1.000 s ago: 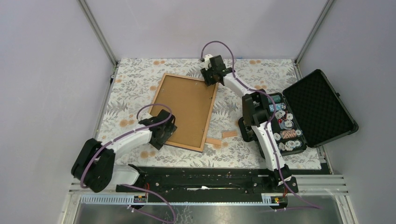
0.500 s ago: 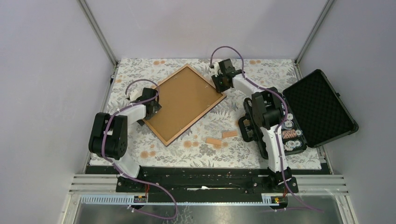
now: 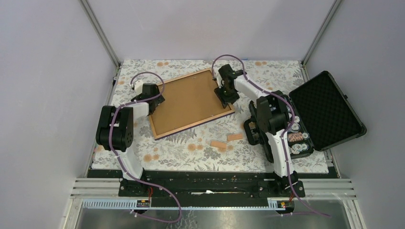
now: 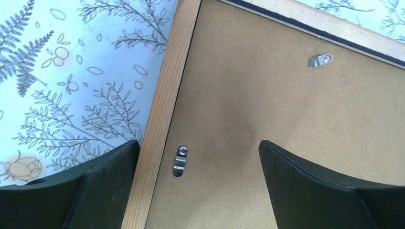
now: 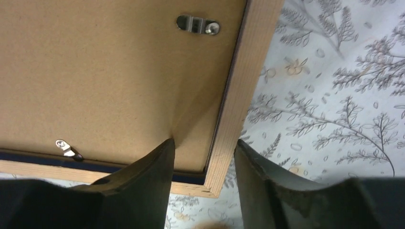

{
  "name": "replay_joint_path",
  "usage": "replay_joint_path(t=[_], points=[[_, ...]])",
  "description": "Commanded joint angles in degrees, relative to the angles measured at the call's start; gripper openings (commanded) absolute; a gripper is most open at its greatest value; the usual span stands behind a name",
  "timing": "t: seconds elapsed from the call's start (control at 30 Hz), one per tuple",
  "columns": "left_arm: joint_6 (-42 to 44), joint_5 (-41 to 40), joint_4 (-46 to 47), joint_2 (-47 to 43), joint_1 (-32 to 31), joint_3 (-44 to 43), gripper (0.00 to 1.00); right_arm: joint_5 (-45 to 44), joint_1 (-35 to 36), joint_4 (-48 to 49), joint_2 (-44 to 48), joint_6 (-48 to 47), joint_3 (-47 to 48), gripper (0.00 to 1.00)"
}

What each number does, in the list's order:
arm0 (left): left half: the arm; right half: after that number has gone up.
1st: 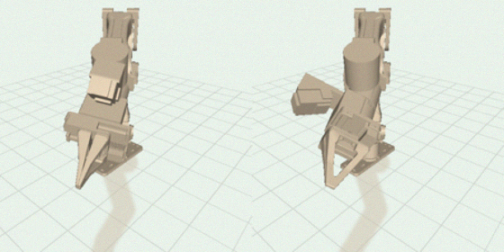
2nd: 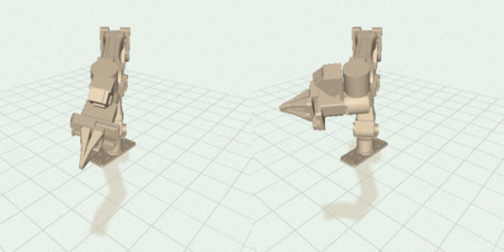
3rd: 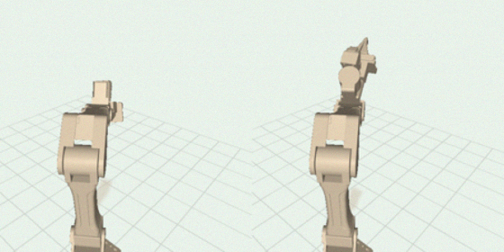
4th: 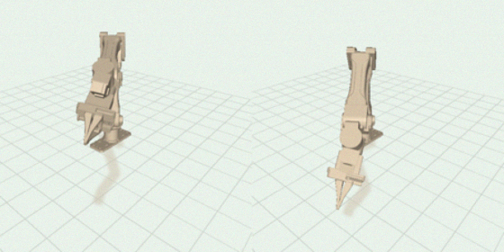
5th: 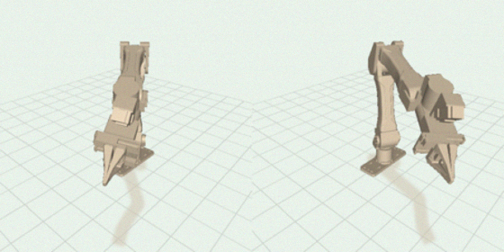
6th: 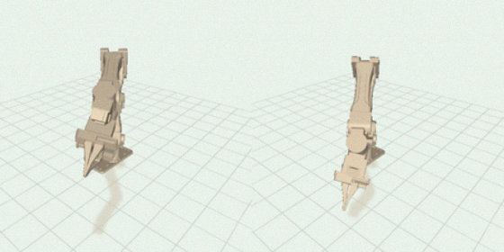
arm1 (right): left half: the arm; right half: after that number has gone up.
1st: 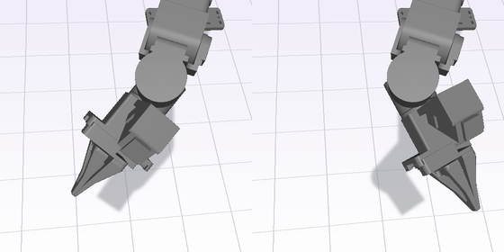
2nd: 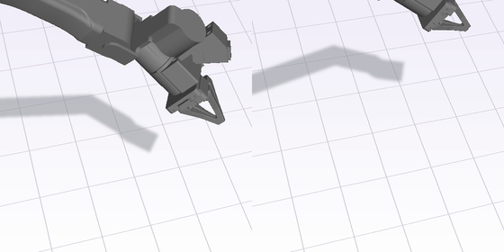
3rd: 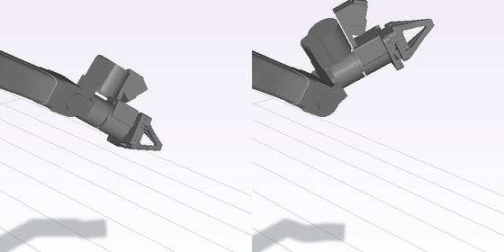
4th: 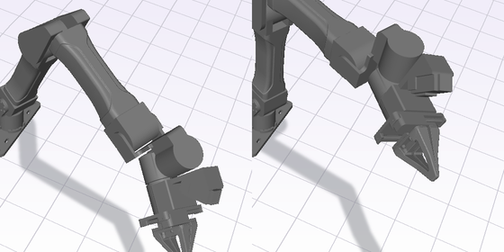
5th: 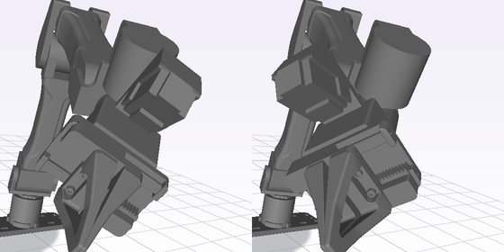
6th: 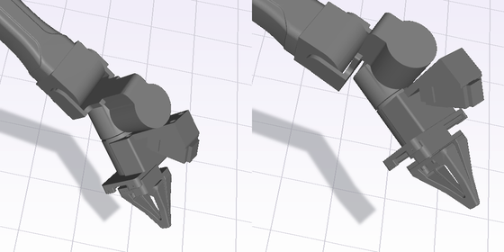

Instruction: Put the photo into the frame

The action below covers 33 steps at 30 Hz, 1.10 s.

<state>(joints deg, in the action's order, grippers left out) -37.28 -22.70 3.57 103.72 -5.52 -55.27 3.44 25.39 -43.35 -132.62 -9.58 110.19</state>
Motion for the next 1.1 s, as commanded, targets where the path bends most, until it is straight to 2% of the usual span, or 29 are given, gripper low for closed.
replay_joint_path(t=[0.0, 0.07, 0.13, 0.2, 0.3, 0.4, 0.57, 0.77, 1.07], points=[[-0.8, 8.3, 8.2, 0.3, -0.8, -1.2, 0.99, -2.9, 4.6, -1.3, 5.5, 5.2, -0.1, 0.61], [-1.2, 8.0, 8.0, 0.3, -0.8, -0.8, 0.99, -7.0, 4.7, 1.5, 6.4, 7.3, -0.2, 0.7], [-1.5, 7.6, 7.6, 0.0, -0.8, -0.3, 0.99, -10.2, 4.9, 2.3, 7.0, 9.1, 0.9, 0.73], [-1.8, 7.0, 7.8, -0.7, -0.8, 0.6, 0.99, -13.6, 5.2, 4.5, 8.3, 12.7, 0.9, 0.82], [-2.1, 6.0, 8.3, -2.1, -0.8, 2.1, 0.99, -21.6, 5.2, 10.7, 10.3, 20.5, -1.1, 0.91], [-2.6, 4.4, 8.3, -3.0, -0.8, 2.8, 0.99, -30.4, 5.3, 10.7, 8.2, 28.8, 2.5, 0.97], [-3.0, 2.9, 8.4, -3.6, -0.8, 3.4, 0.99, -29.0, 5.4, 5.5, 2.2, 37.1, 11.5, 0.97], [-3.6, 3.1, 10.7, -5.0, -0.8, 5.3, 0.98, -32.9, 5.3, 5.8, -0.2, 39.1, 10.3, 0.9], [-3.6, 3.3, 12.5, -6.2, -0.8, 7.0, 0.98, -23.5, 2.9, 7.3, -3.2, 36.7, 7.4, 0.86]])
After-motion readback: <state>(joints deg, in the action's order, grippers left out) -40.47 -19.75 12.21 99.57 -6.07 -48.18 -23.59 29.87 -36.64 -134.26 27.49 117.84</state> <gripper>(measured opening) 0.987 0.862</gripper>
